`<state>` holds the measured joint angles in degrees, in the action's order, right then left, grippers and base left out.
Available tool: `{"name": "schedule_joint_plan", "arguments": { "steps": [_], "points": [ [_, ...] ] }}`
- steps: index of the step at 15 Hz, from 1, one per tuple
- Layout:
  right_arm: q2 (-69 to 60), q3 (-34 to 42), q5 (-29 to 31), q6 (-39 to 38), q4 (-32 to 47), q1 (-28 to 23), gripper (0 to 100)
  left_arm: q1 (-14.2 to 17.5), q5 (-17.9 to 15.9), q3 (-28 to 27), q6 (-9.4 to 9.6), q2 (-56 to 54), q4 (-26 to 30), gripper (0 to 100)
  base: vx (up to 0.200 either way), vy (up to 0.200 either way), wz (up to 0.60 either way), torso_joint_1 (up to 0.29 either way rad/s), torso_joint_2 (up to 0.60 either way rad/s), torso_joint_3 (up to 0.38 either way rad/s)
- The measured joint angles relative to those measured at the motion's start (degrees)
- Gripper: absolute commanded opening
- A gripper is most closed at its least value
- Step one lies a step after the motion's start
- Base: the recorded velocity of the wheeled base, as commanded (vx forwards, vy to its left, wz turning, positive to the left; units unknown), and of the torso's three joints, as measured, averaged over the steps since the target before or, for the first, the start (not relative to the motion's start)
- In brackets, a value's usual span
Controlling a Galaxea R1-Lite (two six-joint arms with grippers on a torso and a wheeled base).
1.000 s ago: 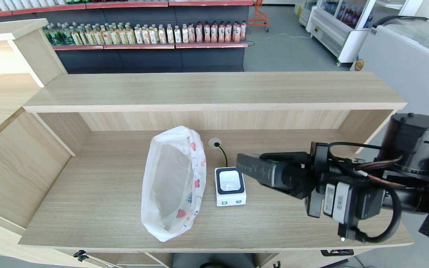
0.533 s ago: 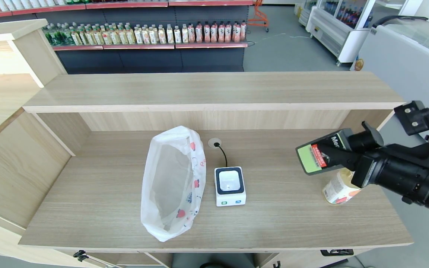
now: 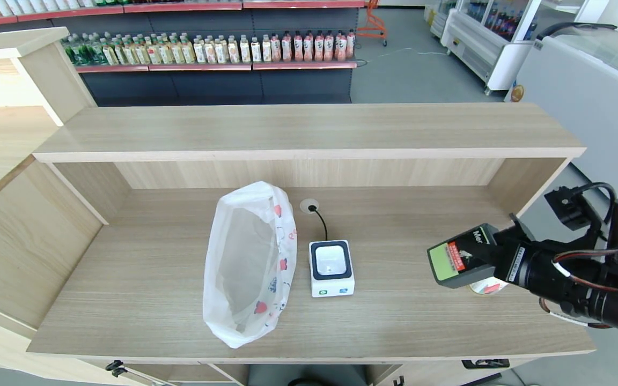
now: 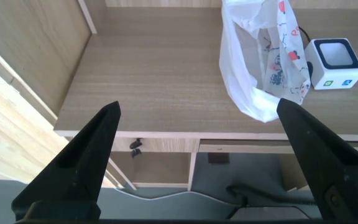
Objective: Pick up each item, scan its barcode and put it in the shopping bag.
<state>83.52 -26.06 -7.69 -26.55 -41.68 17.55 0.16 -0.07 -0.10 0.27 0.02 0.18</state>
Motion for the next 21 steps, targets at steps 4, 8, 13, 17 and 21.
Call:
{"name": "schedule_joint_plan", "arguments": {
  "steps": [4, 8, 13, 17, 21],
  "points": [
    [1.57, -0.43, -3.44, -1.41, -0.04, 0.79, 0, 0.0, 0.02, 0.0, 0.02, 0.0, 0.0, 100, 0.0, 0.0, 0.0, 0.0, 0.0, 0.0],
    [2.89, -1.63, -3.46, -1.41, -0.06, 2.82, 0, 0.0, -0.02, 0.0, 0.11, 0.0, 0.0, 100, 0.0, 0.0, 0.0, 0.0, 0.0, 0.0],
    [4.71, -2.4, -3.47, -1.39, -0.22, 3.86, 0, 0.0, -0.02, 0.0, -0.05, 0.0, 0.0, 100, 0.0, 0.16, 0.0, 0.002, 0.0, -0.001],
    [6.95, -4.69, -3.3, -1.22, -0.13, 4.3, 0, -0.05, 0.0, 0.0, -0.06, 0.0, 0.06, 100, 0.0, 0.2, 0.0, 0.008, 0.0, 0.004],
    [11.68, -7.69, -2.71, 0.48, -0.5, 4.24, 0, 0.0, 0.0, 0.0, -0.02, 0.0, 0.0, 100, 0.0, 0.05, 0.0, -0.003, 0.0, 0.001]
  ]
}}
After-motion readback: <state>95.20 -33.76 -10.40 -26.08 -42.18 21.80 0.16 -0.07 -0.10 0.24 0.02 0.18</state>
